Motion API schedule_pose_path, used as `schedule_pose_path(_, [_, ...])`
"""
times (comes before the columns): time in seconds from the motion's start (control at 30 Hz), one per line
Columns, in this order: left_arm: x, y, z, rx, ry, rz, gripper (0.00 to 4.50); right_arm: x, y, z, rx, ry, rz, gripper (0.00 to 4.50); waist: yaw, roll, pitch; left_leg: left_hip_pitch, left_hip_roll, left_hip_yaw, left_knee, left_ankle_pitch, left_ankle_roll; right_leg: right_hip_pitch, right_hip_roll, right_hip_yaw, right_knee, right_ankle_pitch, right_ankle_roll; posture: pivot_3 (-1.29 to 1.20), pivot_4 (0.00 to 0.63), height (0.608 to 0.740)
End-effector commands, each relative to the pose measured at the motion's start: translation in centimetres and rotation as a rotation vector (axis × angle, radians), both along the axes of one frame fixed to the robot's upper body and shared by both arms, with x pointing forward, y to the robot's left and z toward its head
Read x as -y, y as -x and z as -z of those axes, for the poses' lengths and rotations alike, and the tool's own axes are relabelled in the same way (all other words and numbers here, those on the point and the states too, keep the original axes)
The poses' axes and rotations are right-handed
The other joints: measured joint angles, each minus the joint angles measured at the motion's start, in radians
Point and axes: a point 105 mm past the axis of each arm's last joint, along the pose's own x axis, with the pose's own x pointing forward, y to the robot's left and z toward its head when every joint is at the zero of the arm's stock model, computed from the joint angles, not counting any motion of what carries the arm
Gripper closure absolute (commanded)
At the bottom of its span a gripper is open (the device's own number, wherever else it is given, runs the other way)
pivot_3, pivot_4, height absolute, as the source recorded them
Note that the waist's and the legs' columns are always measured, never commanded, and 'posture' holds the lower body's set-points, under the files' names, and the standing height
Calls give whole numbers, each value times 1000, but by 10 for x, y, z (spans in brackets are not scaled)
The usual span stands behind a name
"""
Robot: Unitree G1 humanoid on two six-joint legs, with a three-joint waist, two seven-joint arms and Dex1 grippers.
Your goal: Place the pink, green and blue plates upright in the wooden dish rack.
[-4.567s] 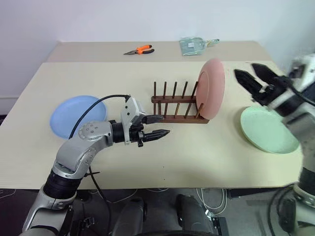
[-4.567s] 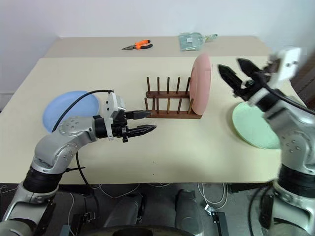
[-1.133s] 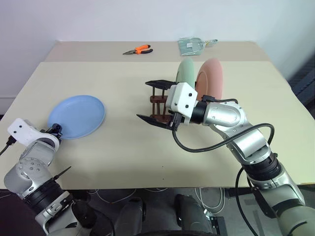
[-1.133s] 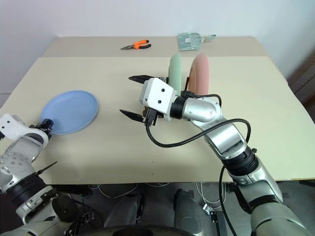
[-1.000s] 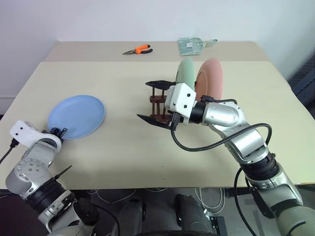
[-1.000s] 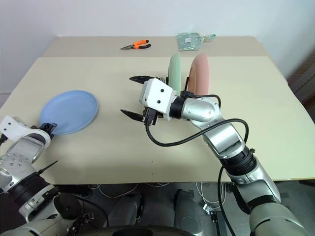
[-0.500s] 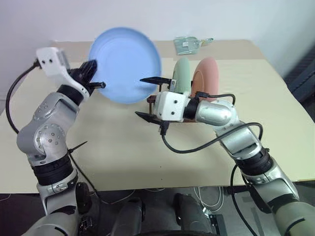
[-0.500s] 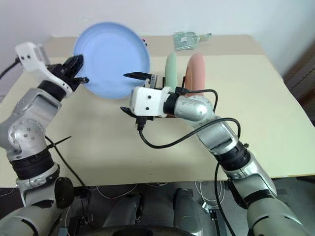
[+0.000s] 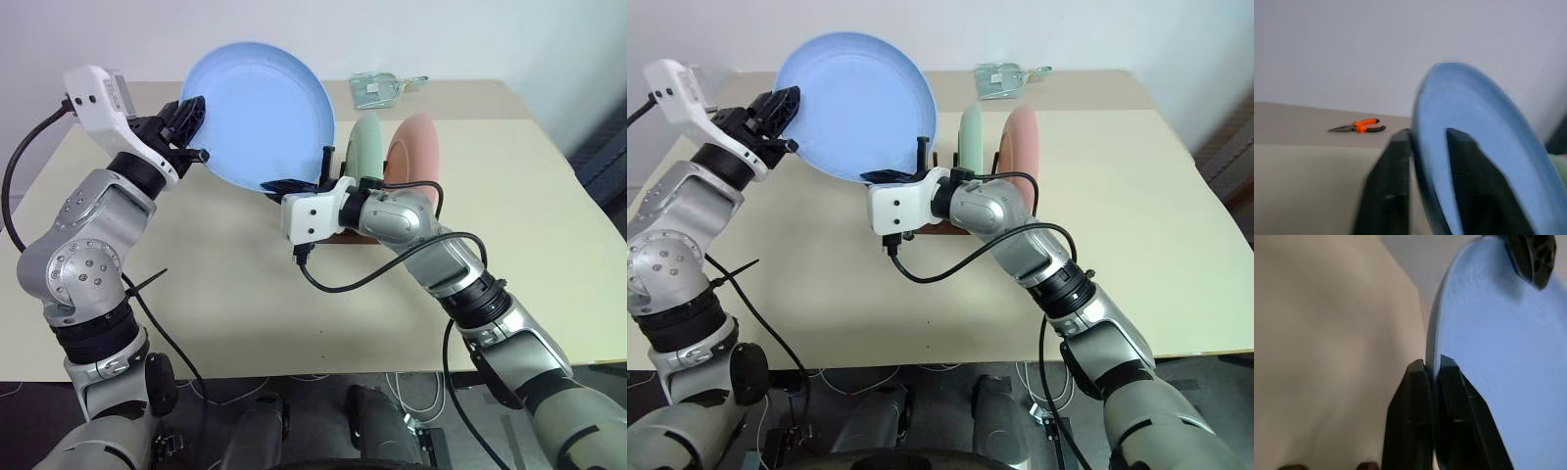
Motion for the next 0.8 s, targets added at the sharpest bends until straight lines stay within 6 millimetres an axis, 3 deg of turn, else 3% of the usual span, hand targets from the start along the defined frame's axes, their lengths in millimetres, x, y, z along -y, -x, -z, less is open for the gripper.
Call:
schedule_pose_path(0.03, [-33, 4, -34, 123, 160, -136, 1361, -1, 8, -25, 61, -108, -26, 4500, 1, 0, 0, 0, 0, 0, 0, 0, 0, 0, 0, 0, 0, 0, 0, 0, 150, 740])
schedule_pose_path(0.07, [-46, 4, -39, 145, 212, -184, 919, 0, 10, -29, 57, -139, -30, 4500, 2, 0, 0, 0, 0, 0, 0, 0, 0, 0, 0, 0, 0, 0, 0, 0, 150, 740])
schedule_pose_path(0.17, [-81, 8, -47, 208, 192, -356, 919, 5, 14, -42, 10, -267, -43, 4500, -2, 0, 0, 0, 0, 0, 0, 1, -1, 0, 0, 0, 0, 0, 0, 0, 150, 740])
schedule_pose_path(0.23, [-100, 10, -37, 223, 52, -468, 919, 10, 24, -58, -99, -448, -86, 4500, -6, 0, 0, 0, 0, 0, -1, 2, -3, -1, 0, 0, 0, 0, 0, 0, 150, 740])
schedule_pose_path(0.33, [-106, 5, -13, 183, -52, -489, 919, 15, 33, -73, -243, -635, -140, 4500, -1, 1, 0, 1, 0, 1, -2, 1, -2, -1, 1, 2, 1, 0, 0, 0, 150, 740])
schedule_pose_path(0.37, [-102, 3, 1, 156, -108, -470, 919, 17, 36, -79, -320, -719, -165, 4500, 1, 1, 0, 1, 0, 1, -2, 0, -1, -1, 1, 2, 0, 0, -1, 0, 150, 740])
schedule_pose_path(0.43, [-77, -2, 52, 63, -331, -368, 919, 23, 41, -86, -511, -896, -215, 4500, 2, 1, -1, 0, 0, 0, -2, 0, 0, -1, 1, 1, 1, 0, -1, 0, 150, 740])
schedule_pose_path(0.5, [-37, 6, 100, 18, -520, -201, 919, 27, 40, -86, -704, -1076, -224, 4500, 4, 2, -1, 1, 0, 0, -2, 0, 0, -1, 0, 2, 1, 0, -1, 0, 150, 740])
schedule_pose_path(0.57, [-16, 15, 122, 10, -575, -107, 919, 30, 40, -83, -815, -1162, -217, 4500, 5, 2, -1, 0, 0, 0, -2, 0, 0, -2, 0, 2, 1, 1, -2, 0, 150, 740])
schedule_pose_path(0.67, [0, 26, 147, -19, -609, -19, 919, 34, 37, -81, -952, -1292, -211, 4500, 2, 3, 0, -2, 1, 0, -2, 0, 0, -6, 1, 2, 2, 0, -6, 0, 150, 740])
schedule_pose_path(0.8, [14, 38, 161, -47, -598, 74, 919, 34, 33, -79, -1029, -1339, -172, 4500, -4, 7, 0, -1, 1, 1, -3, 0, 0, -8, 1, 2, 6, 0, -8, 0, 150, 740])
